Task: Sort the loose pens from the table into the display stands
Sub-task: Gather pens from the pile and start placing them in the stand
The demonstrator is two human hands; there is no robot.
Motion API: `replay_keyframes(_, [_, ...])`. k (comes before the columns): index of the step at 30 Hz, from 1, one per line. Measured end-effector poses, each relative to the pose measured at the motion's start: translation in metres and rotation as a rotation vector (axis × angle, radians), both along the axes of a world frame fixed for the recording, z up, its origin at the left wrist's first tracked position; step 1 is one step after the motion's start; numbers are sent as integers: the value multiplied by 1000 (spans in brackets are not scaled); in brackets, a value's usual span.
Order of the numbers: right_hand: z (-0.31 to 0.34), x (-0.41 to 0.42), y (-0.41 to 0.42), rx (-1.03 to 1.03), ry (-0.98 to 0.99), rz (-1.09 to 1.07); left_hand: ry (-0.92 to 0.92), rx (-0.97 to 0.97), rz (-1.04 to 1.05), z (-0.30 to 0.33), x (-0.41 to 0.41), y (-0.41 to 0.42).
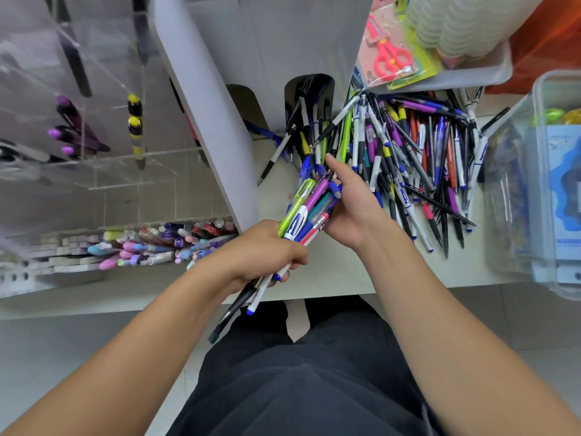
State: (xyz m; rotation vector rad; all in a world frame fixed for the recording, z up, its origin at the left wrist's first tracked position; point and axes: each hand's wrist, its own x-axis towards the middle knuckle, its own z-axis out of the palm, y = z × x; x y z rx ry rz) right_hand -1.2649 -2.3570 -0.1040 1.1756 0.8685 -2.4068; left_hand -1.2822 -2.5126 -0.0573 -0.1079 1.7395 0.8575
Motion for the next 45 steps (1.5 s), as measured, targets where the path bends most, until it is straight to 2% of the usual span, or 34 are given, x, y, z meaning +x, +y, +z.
replay_keyframes(3, [1,-5,0,-62,-27,-115,-17,11,-43,2,-9,-1])
replay_keyframes(8, [-5,-4,4,-30,-17,-170,-34,38,-31,-5,-12,20])
replay_keyframes(15, [-15,10,19,1,151,-262,-118,56,-6,-20,-15,49])
replay_keyframes(20, [-17,13,21,63,211,-250,-167,117,107,-26,-20,61])
replay_keyframes(24, [-15,13,31,169,221,-223,-50,165,54,-28,-21,60])
replay_keyframes(27, [-8,8,40,281,276,-145,-30,204,0,-27,-24,54])
replay_keyframes(32, [2,-6,50,363,340,-148,5,177,-86,-22,-30,49])
replay_keyframes(39, [-2,-16,40,722,292,-126,-33,146,55,-23,-35,61])
replay_keyframes(45, [-2,-21,48,848,306,-13,-27,176,22,-19,-47,72])
